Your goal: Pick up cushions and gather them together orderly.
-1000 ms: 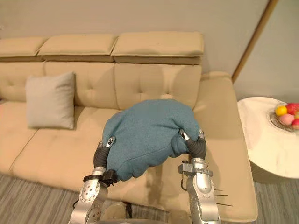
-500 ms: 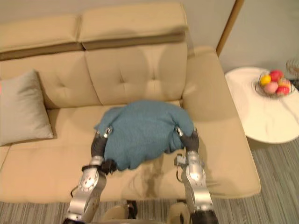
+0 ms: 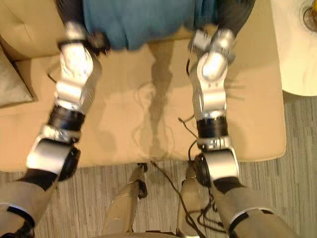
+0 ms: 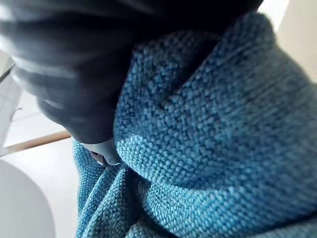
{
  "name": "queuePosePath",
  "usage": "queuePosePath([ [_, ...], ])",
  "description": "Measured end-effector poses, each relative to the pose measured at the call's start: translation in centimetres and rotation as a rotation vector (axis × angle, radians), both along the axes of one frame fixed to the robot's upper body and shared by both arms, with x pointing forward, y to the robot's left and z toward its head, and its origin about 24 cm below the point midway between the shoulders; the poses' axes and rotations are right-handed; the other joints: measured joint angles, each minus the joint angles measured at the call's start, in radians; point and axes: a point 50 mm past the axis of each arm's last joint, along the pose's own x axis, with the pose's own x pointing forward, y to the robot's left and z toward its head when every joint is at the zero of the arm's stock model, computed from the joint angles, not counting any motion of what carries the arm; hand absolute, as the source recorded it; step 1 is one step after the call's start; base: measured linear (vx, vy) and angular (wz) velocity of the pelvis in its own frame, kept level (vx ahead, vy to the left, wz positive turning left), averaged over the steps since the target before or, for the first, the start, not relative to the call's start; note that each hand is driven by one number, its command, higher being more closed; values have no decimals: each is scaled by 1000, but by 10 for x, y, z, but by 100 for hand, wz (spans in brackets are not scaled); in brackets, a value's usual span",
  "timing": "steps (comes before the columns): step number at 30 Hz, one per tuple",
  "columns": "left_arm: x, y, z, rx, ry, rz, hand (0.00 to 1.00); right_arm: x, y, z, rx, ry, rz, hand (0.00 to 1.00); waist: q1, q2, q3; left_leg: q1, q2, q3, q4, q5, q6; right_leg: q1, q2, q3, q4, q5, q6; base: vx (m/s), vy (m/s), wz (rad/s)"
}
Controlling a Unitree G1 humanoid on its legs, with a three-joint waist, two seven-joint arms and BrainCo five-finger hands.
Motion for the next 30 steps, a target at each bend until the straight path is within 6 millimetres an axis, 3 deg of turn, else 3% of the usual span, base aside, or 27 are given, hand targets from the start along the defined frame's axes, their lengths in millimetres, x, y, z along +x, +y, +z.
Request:
queuePosePath([
  [1, -3, 1, 12, 2, -29, 8, 0, -1, 0, 10, -3, -22, -3, 0, 0, 1, 1, -16, -1, -3, 0, 3, 2, -13, -1, -3, -2, 3, 1, -45, -5, 11],
  [4, -8, 8, 34, -12, -80, 46, 0, 3, -3, 28, -8, -30, -32, 0, 0, 2, 22, -51, -1, -20, 0, 11, 4, -27, -2, -23, -24, 16, -1, -24, -8, 14],
  [10, 12, 25, 18, -41, 30, 123, 0, 35, -9, 3, -49, 150, -15, 0, 7, -1, 85, -104, 1, -54, -1, 23, -7, -54, -1, -52, -45, 21, -3, -4, -8, 13],
  [13, 25, 29, -4, -43, 126, 136, 0, 50, -8, -18, -68, 281, 27, 0, 12, 0, 124, -137, 2, -58, -1, 33, -15, -81, -1, -54, -45, 24, -1, -17, 11, 4],
  [16, 41, 28, -45, -69, 276, 102, 0, 61, -12, -60, -40, 413, 86, 0, 17, 0, 127, -179, 9, -60, -1, 37, -20, -120, 4, -60, -44, 26, -3, -6, 5, 1],
  [18, 48, 32, -80, -128, 381, 64, 0, 64, -8, -100, -9, 510, 144, 0, 22, 0, 127, -199, 18, -50, -1, 37, -20, -151, 14, -56, -31, 26, -4, -5, 17, -9],
  [21, 51, 37, -107, -160, 458, 48, 0, 61, -1, -129, -5, 561, 201, 0, 28, 0, 127, -212, 31, -32, -1, 37, -21, -189, 27, -49, 2, 25, -5, -6, 11, -18],
  [26, 47, 48, -110, -201, 442, 34, 0, 52, 2, -119, -17, 474, 265, 0, 31, 0, 127, -225, 47, -18, -1, 43, -31, -239, 41, -49, 68, 1, -27, -31, 5, -10],
  [30, 40, 75, -110, -232, 416, 67, 0, 44, 0, -108, -24, 392, 316, 0, 34, 0, 127, -266, 62, -13, -1, 45, -43, -303, 56, -47, 109, -6, -31, -55, 1, -7],
])
